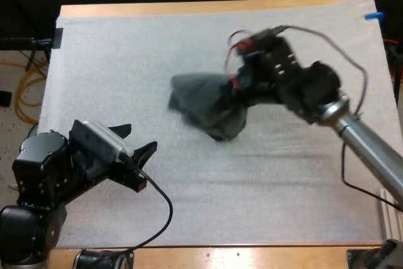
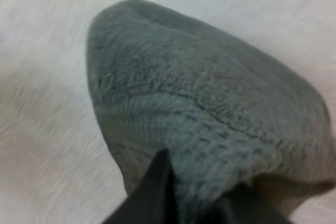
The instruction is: Pick towel from pile fold and stack
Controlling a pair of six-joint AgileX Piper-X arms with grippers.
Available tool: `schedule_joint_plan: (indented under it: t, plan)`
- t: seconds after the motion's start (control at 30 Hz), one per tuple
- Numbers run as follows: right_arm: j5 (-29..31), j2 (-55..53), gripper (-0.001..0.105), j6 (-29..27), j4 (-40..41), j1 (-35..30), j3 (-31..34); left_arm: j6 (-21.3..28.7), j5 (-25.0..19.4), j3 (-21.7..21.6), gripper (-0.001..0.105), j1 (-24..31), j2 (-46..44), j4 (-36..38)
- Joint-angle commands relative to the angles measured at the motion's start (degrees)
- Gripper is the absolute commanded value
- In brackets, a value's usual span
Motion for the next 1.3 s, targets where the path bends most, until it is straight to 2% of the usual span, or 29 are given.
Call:
schedule_joint_plan:
  t: [0.0,0.03,0.1,0.17,0.23,0.3,0.4,0.47,0.67,0.9,1.27]
  plan:
    - [-1.18,-0.51,0.042,-0.32,-0.25,0.88,-0.45,-0.38,-0.05,-0.52,0.059,0.09,-0.28,0.35]
    - [-1.40,-0.51,0.051,-0.50,-0.25,1.32,-0.45,-0.38,-0.05,-0.52,0.059,0.09,-0.28,0.35]
    - [-1.29,-0.61,0.079,-1.62,0.07,2.03,-0.45,-0.38,-0.05,-0.52,0.059,0.09,-0.28,0.35]
    - [-1.13,-0.74,0.088,-2.64,0.83,2.04,-0.45,-0.38,-0.05,-0.52,0.059,0.09,-0.28,0.35]
    - [0.50,-0.79,0.087,-3.02,2.01,2.04,-0.45,-0.38,-0.05,-0.52,0.059,0.09,-0.28,0.35]
    - [2.73,-0.79,0.080,-3.09,3.16,1.93,-0.45,0.09,-0.05,-0.52,0.059,0.09,-0.28,0.35]
    - [2.97,-0.79,0.072,-3.53,4.34,1.93,-0.45,0.59,-0.05,-0.52,0.059,0.09,-0.28,0.35]
    - [2.97,-0.79,0.070,-3.53,4.69,1.93,-0.45,0.58,-0.05,-0.32,0.059,0.09,-0.28,0.35]
    - [2.13,2.33,0.070,-3.32,5.52,1.93,-0.45,0.58,-0.05,-0.01,0.059,0.09,-0.28,1.35]
    - [-5.38,9.43,0.070,-3.58,12.51,1.93,-0.45,0.92,-0.05,0.48,0.059,0.09,-0.28,3.90]
    - [-6.47,20.62,0.070,-4.76,11.27,1.93,-0.45,0.92,-0.05,1.16,0.059,0.09,-0.28,3.90]
